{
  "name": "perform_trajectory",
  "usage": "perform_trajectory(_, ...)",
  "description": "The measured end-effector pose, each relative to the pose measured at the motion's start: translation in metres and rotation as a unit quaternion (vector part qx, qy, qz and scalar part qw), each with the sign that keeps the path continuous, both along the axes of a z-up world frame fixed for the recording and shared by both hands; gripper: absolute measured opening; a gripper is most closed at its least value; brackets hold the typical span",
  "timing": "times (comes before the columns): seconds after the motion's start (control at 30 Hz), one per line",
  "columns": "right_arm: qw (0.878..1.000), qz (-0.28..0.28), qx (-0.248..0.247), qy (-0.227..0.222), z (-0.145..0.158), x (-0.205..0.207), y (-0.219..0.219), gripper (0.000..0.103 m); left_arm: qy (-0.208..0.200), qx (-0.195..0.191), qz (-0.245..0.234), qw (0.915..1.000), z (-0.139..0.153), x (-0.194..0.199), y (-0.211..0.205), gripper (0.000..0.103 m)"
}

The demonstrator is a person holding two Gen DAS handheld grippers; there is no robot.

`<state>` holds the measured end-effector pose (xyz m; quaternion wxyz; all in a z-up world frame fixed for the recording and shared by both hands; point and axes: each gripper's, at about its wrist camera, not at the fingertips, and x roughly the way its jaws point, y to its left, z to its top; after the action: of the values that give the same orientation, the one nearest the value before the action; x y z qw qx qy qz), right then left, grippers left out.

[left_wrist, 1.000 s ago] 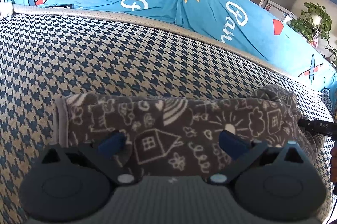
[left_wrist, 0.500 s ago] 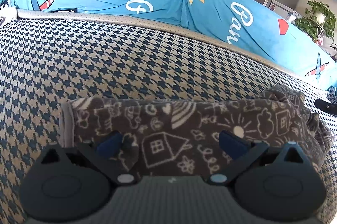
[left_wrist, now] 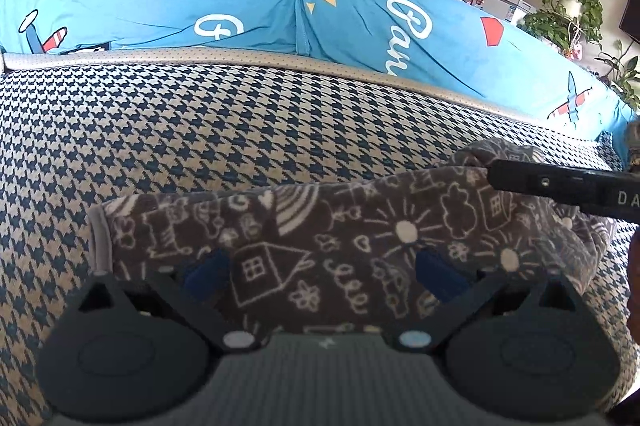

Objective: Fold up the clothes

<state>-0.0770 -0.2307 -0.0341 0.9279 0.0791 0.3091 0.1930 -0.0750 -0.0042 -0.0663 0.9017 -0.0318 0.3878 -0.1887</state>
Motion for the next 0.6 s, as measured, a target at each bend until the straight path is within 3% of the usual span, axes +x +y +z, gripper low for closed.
perform_trajectory(0.23,0.999,0.024,0.026,0.032,-0.016,0.02,0.02,0.03,0.01,0.023,-0.011,0.9996,-0.007,-0.006,-0.009,0.103)
perform_trajectory(0.4,0.998,0.006,0.017,0.063,-0.034,0.042,0.029,0.03,0.014,0.042,-0.017,0.9989,-0.014,-0.009,-0.013,0.103)
perform_trajectory(0.5,0.995,-0.025,0.013,0.093,-0.05,0.055,0.027,0.017,0.014,0.062,-0.023,0.9977,-0.018,-0.012,-0.017,0.103)
perform_trajectory(0.6,0.994,-0.036,0.026,0.101,-0.055,0.062,0.021,0.013,0.011,0.09,-0.03,0.9955,-0.021,-0.016,-0.023,0.103)
